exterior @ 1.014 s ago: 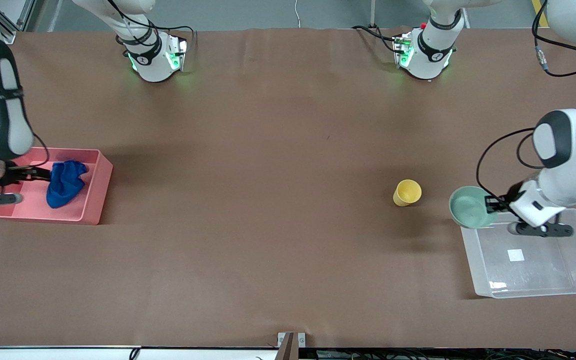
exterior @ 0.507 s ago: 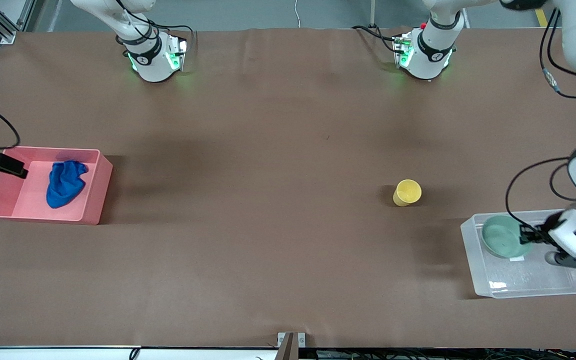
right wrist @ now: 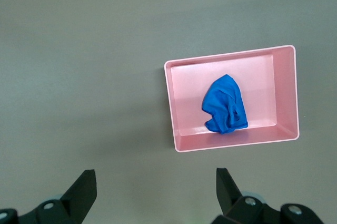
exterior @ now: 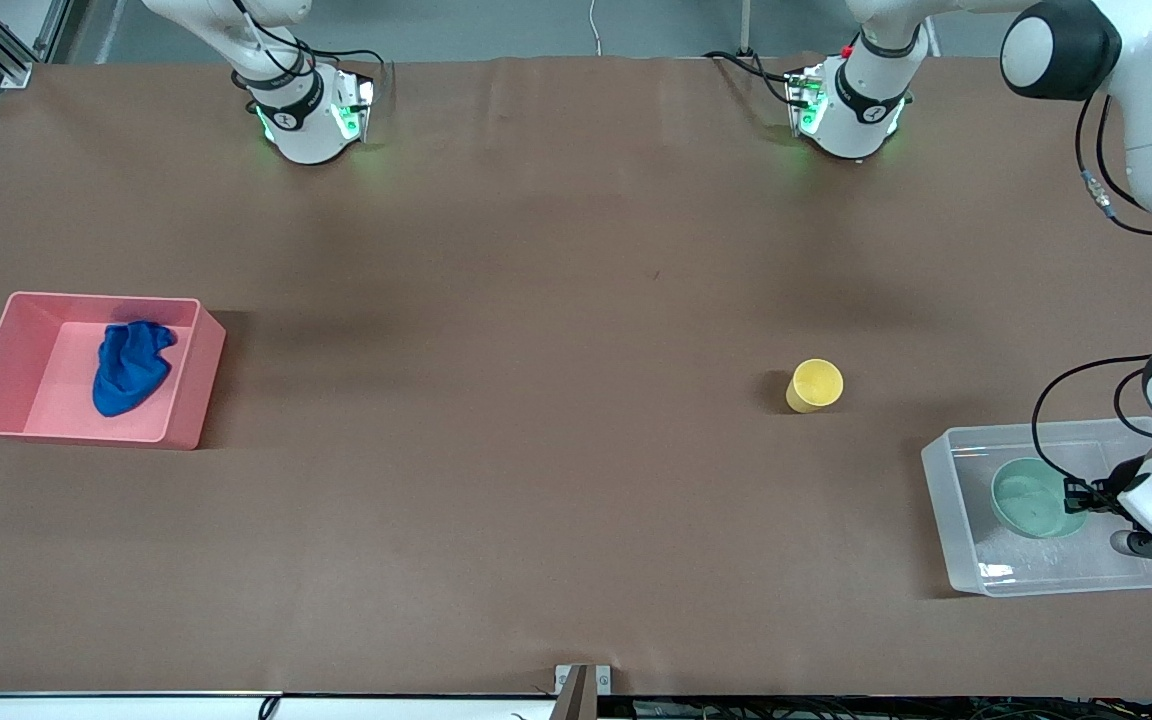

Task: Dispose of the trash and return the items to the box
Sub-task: 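Lower the green bowl into the clear box and open the left gripper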

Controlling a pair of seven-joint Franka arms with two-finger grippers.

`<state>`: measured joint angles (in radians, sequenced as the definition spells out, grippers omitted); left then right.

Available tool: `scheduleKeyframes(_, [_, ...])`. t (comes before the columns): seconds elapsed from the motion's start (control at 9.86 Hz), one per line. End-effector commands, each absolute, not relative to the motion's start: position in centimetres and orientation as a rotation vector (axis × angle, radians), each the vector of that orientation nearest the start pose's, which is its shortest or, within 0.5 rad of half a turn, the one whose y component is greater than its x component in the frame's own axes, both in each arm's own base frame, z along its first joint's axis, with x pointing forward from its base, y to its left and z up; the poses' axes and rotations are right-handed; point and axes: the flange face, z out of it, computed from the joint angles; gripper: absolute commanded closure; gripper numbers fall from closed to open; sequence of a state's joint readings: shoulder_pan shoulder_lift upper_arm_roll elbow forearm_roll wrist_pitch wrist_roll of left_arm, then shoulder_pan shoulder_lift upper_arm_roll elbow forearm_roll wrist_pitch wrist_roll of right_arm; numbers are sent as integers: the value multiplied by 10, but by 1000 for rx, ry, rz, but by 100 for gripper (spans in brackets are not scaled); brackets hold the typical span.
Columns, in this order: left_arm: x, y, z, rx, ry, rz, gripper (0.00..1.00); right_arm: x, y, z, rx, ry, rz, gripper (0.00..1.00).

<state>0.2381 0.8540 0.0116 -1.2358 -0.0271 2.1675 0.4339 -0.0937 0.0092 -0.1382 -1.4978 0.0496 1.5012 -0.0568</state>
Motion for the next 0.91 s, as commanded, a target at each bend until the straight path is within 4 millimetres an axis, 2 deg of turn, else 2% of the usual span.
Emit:
scheduleKeyframes(0.0, [741, 195, 216, -3106, 289, -106, 94, 529, -111, 650, -3103, 243, -6, 0])
scheduleKeyframes(0.2, [739, 195, 202, -3109, 276, -94, 89, 527, -103, 661, -3130, 231, 9, 0])
scheduleKeyframes(0.3, [738, 196, 198, -3112, 268, -90, 80, 528, -101, 663, -3132, 224, 0, 0])
scheduleKeyframes(0.41, [738, 196, 201, -3108, 271, -96, 62, 527, -100, 672, -3144, 222, -20, 0])
scheduleKeyframes(0.51, [739, 199, 212, -3102, 266, -112, 34, 525, -92, 678, -3178, 198, 7, 0])
scheduleKeyframes(0.61, [742, 202, 246, -3084, 260, -168, 15, 525, -87, 677, -3182, 185, 29, 0])
scheduleKeyframes(0.71, [740, 196, 279, -3077, 272, -198, 5, 526, -87, 675, -3184, 185, 27, 0])
scheduleKeyframes(0.81, [734, 183, 321, -3078, 291, -208, 1, 527, -88, 675, -3183, 189, 8, 0])
